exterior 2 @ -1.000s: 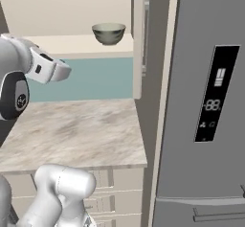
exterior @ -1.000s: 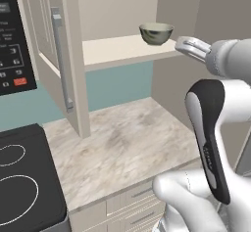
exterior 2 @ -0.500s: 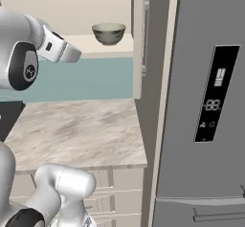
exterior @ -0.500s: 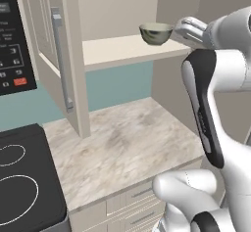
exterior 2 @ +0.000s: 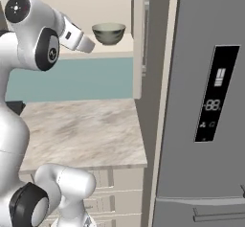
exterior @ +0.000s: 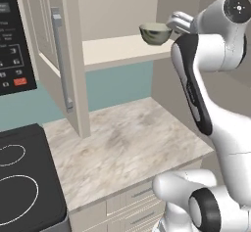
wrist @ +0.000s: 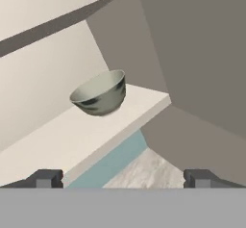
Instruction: Take the smaller bowl and place it next to the appetizer plate on the dining counter , and place the larger bowl next to the plate with cooked food.
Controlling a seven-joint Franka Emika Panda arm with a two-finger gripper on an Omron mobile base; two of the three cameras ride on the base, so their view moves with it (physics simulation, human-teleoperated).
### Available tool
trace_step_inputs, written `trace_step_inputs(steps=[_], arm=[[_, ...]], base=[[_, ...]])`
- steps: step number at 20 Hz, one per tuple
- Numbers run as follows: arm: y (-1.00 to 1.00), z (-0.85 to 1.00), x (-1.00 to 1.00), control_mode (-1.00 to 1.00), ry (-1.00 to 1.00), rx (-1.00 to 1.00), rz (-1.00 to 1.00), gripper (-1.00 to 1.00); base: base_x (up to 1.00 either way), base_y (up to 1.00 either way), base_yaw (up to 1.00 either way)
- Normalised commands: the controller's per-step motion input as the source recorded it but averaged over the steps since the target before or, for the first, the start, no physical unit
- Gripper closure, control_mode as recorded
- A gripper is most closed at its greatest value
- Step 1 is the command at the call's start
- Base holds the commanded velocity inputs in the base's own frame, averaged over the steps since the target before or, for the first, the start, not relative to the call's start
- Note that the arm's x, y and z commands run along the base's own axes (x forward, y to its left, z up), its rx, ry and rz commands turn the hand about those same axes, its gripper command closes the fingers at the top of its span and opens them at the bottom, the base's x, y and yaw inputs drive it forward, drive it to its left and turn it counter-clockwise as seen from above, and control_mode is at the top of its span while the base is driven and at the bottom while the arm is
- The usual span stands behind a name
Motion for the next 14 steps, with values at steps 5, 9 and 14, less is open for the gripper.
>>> trace_step_inputs(steps=[5,9,14], arm=[[-0.03,-0.18,0.68,-1.00,0.01,0.00,-0.02,-1.00],[0.00,-0.24,0.74,-1.00,0.00,0.00,-0.02,-1.00],[0.00,-0.01,0.75,-1.00,0.03,0.00,-0.02,-1.00]], base=[[0.00,0.00,0.00],[0.00,0.00,0.00],[0.00,0.00,0.00]])
